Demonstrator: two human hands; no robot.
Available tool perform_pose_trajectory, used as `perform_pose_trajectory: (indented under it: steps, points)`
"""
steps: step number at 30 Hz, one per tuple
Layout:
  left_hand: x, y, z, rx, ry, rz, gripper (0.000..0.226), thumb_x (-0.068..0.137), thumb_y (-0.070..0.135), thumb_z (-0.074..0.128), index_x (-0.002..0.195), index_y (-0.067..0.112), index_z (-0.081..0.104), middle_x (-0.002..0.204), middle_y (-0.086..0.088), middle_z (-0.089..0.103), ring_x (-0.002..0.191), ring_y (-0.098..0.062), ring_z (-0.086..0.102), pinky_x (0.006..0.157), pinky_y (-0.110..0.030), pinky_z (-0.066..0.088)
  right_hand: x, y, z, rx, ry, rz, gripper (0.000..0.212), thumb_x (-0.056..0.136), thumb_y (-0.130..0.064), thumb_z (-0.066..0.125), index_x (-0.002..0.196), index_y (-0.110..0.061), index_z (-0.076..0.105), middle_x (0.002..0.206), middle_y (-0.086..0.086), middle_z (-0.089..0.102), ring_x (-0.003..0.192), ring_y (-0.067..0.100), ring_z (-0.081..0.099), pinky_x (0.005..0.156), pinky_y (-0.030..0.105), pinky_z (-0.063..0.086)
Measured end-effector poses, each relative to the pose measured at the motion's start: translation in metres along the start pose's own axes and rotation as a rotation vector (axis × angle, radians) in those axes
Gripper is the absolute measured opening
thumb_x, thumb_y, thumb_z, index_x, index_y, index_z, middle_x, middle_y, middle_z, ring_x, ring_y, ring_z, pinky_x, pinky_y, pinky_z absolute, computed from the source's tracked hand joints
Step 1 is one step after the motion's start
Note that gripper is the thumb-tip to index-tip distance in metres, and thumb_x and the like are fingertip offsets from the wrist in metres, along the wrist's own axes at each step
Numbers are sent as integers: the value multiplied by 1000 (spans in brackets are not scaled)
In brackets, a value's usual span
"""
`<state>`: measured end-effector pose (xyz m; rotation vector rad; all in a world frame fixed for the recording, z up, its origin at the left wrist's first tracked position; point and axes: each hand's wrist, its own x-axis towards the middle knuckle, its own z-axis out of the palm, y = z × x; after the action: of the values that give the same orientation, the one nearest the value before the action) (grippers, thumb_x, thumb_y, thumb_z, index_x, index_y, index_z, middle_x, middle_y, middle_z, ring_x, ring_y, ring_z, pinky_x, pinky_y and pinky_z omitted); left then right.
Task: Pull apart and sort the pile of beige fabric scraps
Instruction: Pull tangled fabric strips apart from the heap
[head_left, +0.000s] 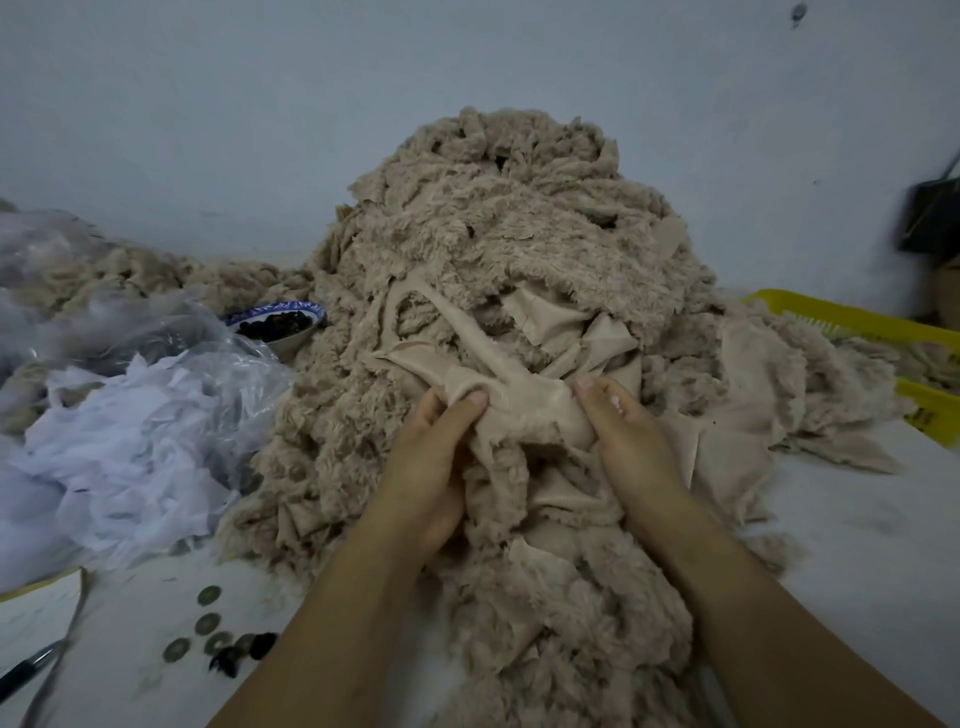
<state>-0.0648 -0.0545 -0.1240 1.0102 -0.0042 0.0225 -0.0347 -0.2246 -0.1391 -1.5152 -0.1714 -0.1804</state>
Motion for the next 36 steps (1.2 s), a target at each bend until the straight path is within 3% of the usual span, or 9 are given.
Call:
perform_pose_trajectory:
  steps: [5, 8, 13, 19, 22, 26, 29, 32, 36]
  points:
    - [-1, 1, 1, -60, -41, -38, 30, 85, 20, 66, 113, 10, 65, 104, -13, 75, 91, -24, 75, 69, -32, 61, 0, 1, 4, -138, -31, -76, 27, 103, -34, 47, 86, -24, 65, 69, -26, 66, 65, -13, 59, 58, 3, 40]
    - [-1, 2, 1, -35, -30, -53, 24, 99, 22, 54, 118, 10, 63, 90, -8, 77, 69, -15, 74, 53, -23, 57, 0, 1, 2, -170, -18, -82, 29, 103, -38, 47, 84, -27, 66, 73, -26, 67, 70, -13, 59, 60, 2, 40]
    - [-2, 3, -1, 32, -12, -91, 28, 103, 32, 49, 119, 17, 68, 112, -12, 75, 102, -26, 73, 76, -36, 62, -5, -3, 5, -284, -117, -36, 34, 89, -62, 48, 83, -32, 63, 65, -27, 63, 63, -13, 57, 54, 1, 38]
    - [-1, 4, -1, 18, 7, -67, 32, 101, 33, 51, 120, 12, 66, 102, -15, 76, 85, -25, 76, 60, -31, 61, -3, 2, 8, -551, -128, -160, 53, 94, -55, 53, 62, -15, 40, 50, -11, 34, 48, 5, 35, 48, 22, 29]
    - [0, 10, -6, -106, -12, -36, 33, 92, 31, 56, 108, 5, 69, 85, -14, 75, 68, -20, 73, 54, -27, 58, 7, 6, -3, -622, 13, -147, 51, 99, -49, 49, 61, -16, 39, 48, -9, 40, 49, 6, 39, 49, 20, 31]
    - [6, 17, -24, -211, 1, 79, 57, 104, 23, 40, 61, 11, 76, 52, 3, 60, 40, -3, 52, 37, -14, 43, 17, 13, -23, -651, 166, -9, 52, 104, -43, 43, 63, -13, 34, 57, 1, 39, 54, 13, 39, 48, 20, 30]
    - [3, 20, -22, -173, -25, 47, 38, 95, 38, 55, 91, 10, 82, 88, -10, 76, 77, -20, 74, 66, -28, 61, 12, 16, -15, -506, 159, 3, 51, 102, -42, 48, 60, -14, 39, 48, -6, 44, 44, 5, 41, 43, 16, 31]
    - [1, 10, -18, 118, -24, 22, 37, 92, 49, 60, 102, 20, 80, 105, -10, 77, 96, -19, 74, 72, -29, 60, 10, 11, -7, -290, 155, 28, 42, 98, -37, 55, 71, -5, 56, 62, 0, 54, 49, 11, 46, 42, 16, 35]
    - [4, -6, -12, 876, 108, 211, 55, 95, 39, 61, 43, 23, 56, 50, 15, 55, 43, 0, 48, 47, -13, 36, 12, 0, -7, 209, 153, 158, 18, 96, -26, 56, 93, -20, 72, 71, -6, 68, 70, 10, 63, 73, 21, 53]
